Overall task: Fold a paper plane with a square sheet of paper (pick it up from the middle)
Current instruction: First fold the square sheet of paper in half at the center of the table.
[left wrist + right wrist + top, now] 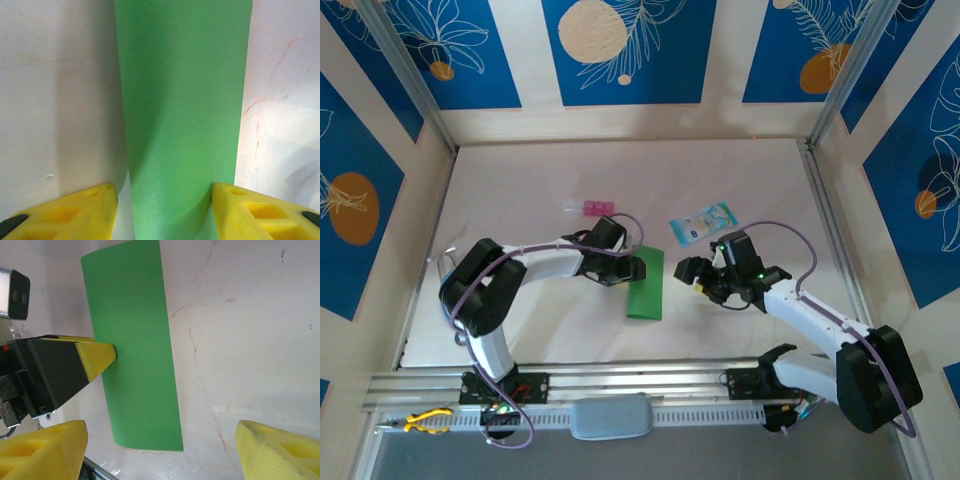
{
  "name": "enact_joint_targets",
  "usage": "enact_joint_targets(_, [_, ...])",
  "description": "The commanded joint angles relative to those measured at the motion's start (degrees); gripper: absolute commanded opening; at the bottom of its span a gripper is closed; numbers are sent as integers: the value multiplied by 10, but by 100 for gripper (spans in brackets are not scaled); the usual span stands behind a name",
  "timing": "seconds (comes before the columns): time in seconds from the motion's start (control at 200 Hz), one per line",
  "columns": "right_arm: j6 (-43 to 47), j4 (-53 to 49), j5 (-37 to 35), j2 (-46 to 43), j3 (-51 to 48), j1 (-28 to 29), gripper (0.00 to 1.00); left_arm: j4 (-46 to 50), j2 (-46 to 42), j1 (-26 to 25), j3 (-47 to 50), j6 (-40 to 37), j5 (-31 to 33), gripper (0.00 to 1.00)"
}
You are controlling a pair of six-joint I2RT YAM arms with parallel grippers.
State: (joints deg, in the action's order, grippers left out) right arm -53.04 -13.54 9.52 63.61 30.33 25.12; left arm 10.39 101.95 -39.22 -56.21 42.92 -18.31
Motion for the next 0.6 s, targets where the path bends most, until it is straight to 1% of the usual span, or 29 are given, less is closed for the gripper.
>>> enact_joint_targets(0.0, [-4, 6, 12, 5, 10, 5, 78, 36, -18, 4, -11, -15, 30, 54])
enact_joint_targets(0.13, [-4, 7, 7, 8, 6, 6, 78, 56, -12, 5, -18, -23, 40, 52])
enact_joint_targets(0.23, [-3, 10, 7, 10, 4, 5, 78, 45, -12, 6, -12, -17, 35, 51])
enact_joint_targets(0.355, [-3, 11, 9, 16, 6, 5, 78, 39, -21, 6, -2, -5, 54, 48])
enact_joint_targets(0.435, [-2, 12, 10, 20, 6, 6, 78, 6, -34, 6, 15, -5, 43, 49])
enact_joint_targets(0.595, [-2, 12, 8, 21, 4, 6, 78, 43, 0, 8, -18, -40, 4, 51])
